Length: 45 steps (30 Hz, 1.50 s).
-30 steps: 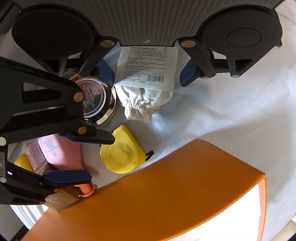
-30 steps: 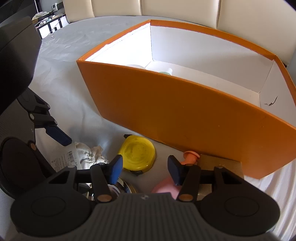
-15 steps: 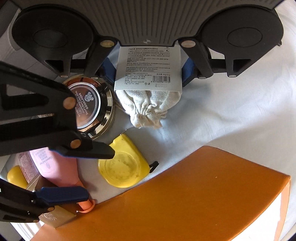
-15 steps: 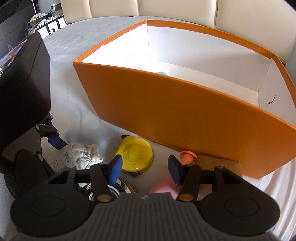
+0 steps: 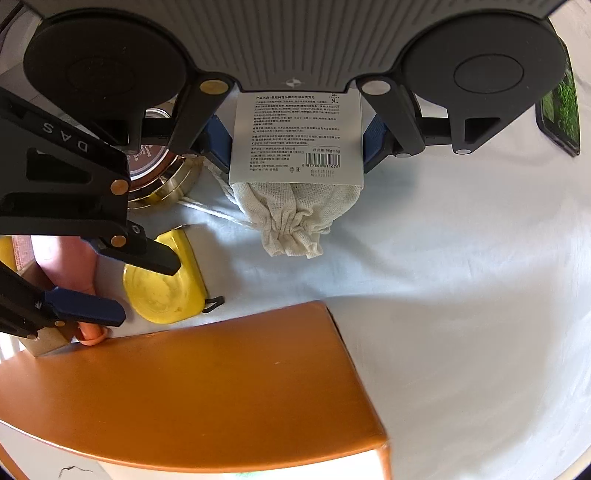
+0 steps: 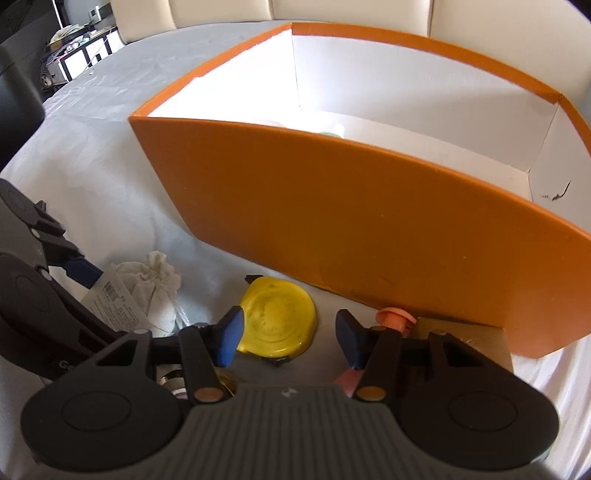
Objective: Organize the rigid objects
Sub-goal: 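Lift the pouch and tape measure with both grippers over the orange box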
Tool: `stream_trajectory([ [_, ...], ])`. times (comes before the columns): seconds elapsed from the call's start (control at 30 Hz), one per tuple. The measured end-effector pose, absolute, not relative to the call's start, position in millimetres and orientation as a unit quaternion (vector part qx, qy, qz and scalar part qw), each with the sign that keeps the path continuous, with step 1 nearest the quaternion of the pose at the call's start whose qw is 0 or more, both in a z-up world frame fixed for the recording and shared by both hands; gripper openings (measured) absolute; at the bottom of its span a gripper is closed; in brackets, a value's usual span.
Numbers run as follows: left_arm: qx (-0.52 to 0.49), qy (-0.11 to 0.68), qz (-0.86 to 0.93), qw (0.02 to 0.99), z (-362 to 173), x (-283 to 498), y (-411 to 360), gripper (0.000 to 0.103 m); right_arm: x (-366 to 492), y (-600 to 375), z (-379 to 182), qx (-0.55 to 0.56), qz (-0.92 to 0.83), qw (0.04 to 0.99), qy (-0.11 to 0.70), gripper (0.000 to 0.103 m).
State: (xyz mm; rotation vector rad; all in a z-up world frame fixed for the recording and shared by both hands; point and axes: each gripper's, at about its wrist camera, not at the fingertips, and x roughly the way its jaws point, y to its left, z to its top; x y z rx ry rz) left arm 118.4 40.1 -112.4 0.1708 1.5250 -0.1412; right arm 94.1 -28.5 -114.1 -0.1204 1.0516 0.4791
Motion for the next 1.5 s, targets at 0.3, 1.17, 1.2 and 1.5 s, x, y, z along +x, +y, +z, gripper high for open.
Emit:
stream_trajectory([
  [0.3,0.106,0.704,-0.069,0.698,-124,129,27,0.084,106,-22,-122,-0.027,0.225,0.818,0.528,0.056],
  [1.17,0.039,0.625,-0.066,0.777,-89,83,18,0.081,81,-66,-82,0.006,0.223,0.843,0.489,0.054],
  [1.2,0.035,0.619,-0.065,0.782,-86,78,18,0.081,79,-71,-77,0.011,0.222,0.845,0.486,0.053],
  [1.5,-0.004,0.579,-0.06,0.813,-46,66,42,0.081,55,-101,-26,0.018,0.228,0.868,0.44,0.053],
])
